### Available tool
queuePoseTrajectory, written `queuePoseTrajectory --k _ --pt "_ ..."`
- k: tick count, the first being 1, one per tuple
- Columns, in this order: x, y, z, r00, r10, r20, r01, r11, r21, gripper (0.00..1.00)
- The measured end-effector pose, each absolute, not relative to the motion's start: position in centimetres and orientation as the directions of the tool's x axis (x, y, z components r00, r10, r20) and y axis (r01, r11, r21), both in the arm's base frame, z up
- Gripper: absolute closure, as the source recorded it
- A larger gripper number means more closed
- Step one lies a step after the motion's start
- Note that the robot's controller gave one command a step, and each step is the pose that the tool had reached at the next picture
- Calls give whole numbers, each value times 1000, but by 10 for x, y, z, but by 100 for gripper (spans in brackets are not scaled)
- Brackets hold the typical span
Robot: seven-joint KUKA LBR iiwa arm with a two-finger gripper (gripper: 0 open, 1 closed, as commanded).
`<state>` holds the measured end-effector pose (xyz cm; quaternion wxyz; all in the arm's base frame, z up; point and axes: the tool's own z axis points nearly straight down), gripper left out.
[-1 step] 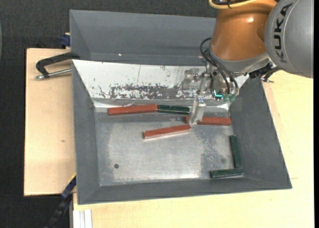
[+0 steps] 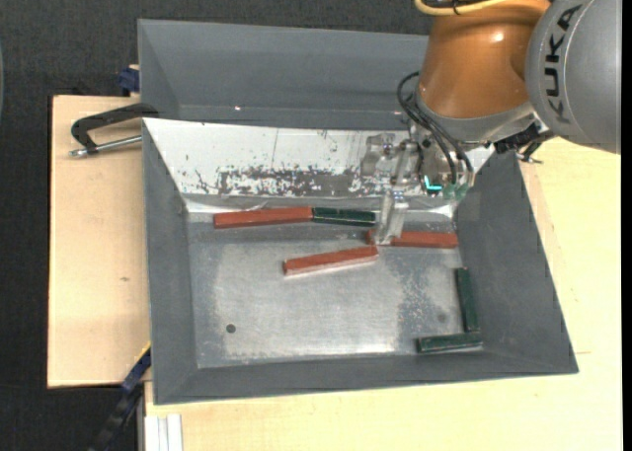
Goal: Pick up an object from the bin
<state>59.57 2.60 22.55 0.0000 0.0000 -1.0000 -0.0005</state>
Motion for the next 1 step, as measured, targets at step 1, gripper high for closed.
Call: queuePoseTrajectory --k 1 --pt "595 42 238 -997 78 -4 78 997 0 0"
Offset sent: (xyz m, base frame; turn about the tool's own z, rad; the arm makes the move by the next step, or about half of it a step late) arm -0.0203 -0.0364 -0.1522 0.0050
